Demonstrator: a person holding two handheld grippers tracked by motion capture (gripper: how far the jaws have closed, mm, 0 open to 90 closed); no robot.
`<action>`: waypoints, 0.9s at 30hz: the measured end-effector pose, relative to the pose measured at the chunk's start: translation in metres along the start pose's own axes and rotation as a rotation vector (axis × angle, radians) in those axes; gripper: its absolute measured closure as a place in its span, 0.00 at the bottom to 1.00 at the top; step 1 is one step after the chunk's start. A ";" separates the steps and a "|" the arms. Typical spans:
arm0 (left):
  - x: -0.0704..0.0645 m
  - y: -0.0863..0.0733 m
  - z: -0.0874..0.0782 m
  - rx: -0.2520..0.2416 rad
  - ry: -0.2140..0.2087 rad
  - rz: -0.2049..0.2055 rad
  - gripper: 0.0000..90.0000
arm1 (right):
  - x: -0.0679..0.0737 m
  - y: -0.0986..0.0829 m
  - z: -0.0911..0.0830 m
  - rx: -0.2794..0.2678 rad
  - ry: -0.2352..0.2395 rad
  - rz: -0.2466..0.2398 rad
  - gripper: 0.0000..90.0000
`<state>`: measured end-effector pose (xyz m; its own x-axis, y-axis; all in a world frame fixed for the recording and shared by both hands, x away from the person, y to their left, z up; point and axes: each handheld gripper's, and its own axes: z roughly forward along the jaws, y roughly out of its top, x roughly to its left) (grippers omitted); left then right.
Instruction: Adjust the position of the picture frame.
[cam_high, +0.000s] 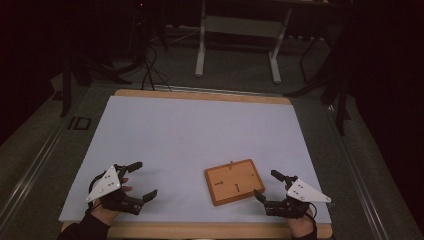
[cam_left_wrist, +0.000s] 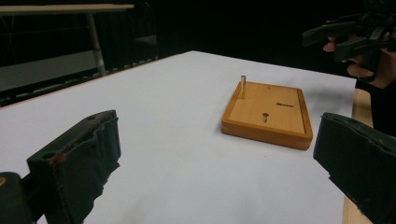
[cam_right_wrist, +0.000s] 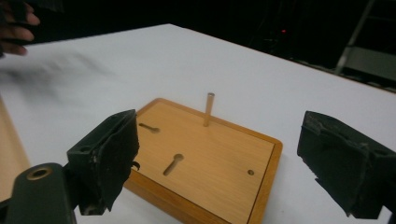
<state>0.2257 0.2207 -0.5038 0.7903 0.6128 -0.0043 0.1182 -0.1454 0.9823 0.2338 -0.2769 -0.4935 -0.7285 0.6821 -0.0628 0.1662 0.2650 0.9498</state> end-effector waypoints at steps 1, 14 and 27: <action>0.000 0.000 0.000 -0.003 -0.002 -0.006 0.01 | 0.001 0.000 0.001 0.006 -0.004 -0.011 0.15; 0.001 0.000 0.001 -0.012 -0.005 -0.020 0.01 | 0.004 0.008 0.000 0.027 0.077 0.018 0.13; -0.001 0.000 0.004 -0.008 -0.024 -0.025 0.01 | 0.008 0.029 0.016 0.019 0.136 -0.009 0.12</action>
<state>0.2275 0.2170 -0.5049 0.8012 0.5974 -0.0332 0.1335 -0.1244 0.9832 0.2437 -0.2529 -0.4711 -0.8133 0.5812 -0.0277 0.1711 0.2845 0.9433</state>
